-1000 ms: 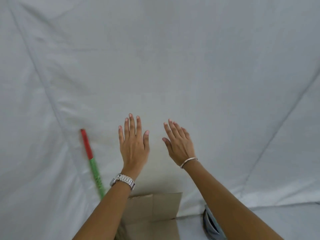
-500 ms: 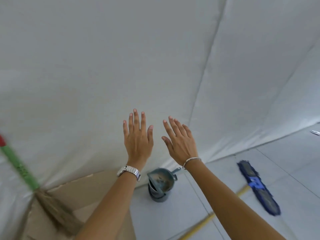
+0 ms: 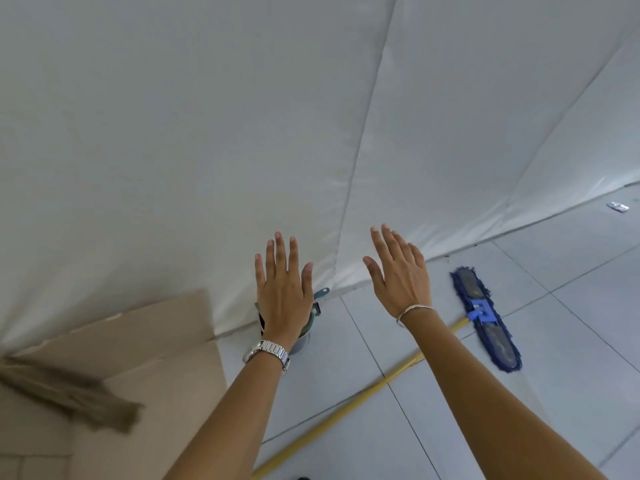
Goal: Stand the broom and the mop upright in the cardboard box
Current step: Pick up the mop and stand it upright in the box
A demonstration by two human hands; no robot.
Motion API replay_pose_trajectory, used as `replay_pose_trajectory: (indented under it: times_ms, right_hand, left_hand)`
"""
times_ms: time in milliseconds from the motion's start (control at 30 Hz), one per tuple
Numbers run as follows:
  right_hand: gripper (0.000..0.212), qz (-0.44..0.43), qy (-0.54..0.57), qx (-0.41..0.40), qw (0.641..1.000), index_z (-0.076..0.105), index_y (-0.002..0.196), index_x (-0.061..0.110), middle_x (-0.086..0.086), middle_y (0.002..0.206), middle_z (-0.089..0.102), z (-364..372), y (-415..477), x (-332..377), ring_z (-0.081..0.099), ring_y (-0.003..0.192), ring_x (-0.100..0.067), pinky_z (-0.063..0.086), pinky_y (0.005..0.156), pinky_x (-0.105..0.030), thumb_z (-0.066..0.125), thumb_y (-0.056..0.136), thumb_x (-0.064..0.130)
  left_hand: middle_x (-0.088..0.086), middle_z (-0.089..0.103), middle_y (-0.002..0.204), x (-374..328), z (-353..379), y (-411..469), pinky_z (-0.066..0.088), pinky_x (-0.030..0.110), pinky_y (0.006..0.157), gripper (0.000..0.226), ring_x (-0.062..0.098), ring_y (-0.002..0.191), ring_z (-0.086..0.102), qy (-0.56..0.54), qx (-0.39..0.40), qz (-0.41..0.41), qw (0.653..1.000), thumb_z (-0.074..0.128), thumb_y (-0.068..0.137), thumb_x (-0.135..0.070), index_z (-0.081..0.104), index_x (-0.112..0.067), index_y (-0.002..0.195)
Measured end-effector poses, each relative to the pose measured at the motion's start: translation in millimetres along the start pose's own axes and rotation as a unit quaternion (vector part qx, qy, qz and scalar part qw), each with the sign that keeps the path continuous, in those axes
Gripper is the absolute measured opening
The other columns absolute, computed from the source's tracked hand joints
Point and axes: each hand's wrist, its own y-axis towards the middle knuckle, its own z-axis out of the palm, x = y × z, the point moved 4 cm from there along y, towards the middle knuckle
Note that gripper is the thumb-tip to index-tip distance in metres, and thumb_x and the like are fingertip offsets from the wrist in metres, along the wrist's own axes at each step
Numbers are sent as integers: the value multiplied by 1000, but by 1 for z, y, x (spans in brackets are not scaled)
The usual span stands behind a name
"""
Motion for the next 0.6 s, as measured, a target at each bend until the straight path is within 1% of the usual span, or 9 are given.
replay_pose_trajectory:
  times_ms: [100,200,267,333,433,533,600]
  right_hand:
    - [55,3,16,39,999,15,143,23,-6,152,27,57,14,-30,26,139,-24,23,112,-42,18,94,46]
    - [53,4,35,74,997,21,142,21,-10,149,32,116,15,-55,35,134,-28,31,107,-45,25,94,44]
    - [52,-12,43,99,994,28,140,20,-13,146,37,161,10,-70,44,128,-32,39,101,-46,33,93,42]
    - [52,-30,45,128,990,33,137,19,-14,144,41,202,2,-83,48,124,-33,42,97,-45,35,91,43]
    - [54,-53,52,174,982,35,137,20,-13,143,42,276,-6,-104,48,124,-32,42,97,-45,35,90,46]
    - [57,-71,57,225,970,31,139,21,-11,145,40,352,-26,-121,44,127,-31,40,101,-45,32,89,49]
    - [58,-92,58,265,958,28,140,23,-9,147,37,415,-47,-133,40,131,-29,36,104,-45,29,89,50]
  left_hand:
    - [13,13,158,1,64,9,2,42,119,58,26,146,13,1,37,-25,999,17,98,-42,17,-12,148]
    - [13,15,158,9,127,4,3,44,119,56,27,146,14,-6,80,-49,996,25,99,-39,19,-12,147]
    - [12,16,157,19,170,-8,1,43,119,57,26,146,14,-7,103,-78,992,24,98,-40,20,-12,147]
    - [11,16,158,30,206,-24,2,43,120,60,25,146,14,-2,119,-94,988,20,96,-43,19,-13,148]
    - [14,20,156,48,271,-49,8,46,119,63,28,144,19,12,141,-122,982,17,95,-46,21,-12,148]
    - [15,22,156,63,334,-82,10,47,119,66,29,144,20,24,155,-169,973,16,94,-49,22,-11,147]
    - [14,20,156,73,389,-112,9,47,119,68,28,144,19,35,170,-211,962,15,93,-51,21,-12,147]
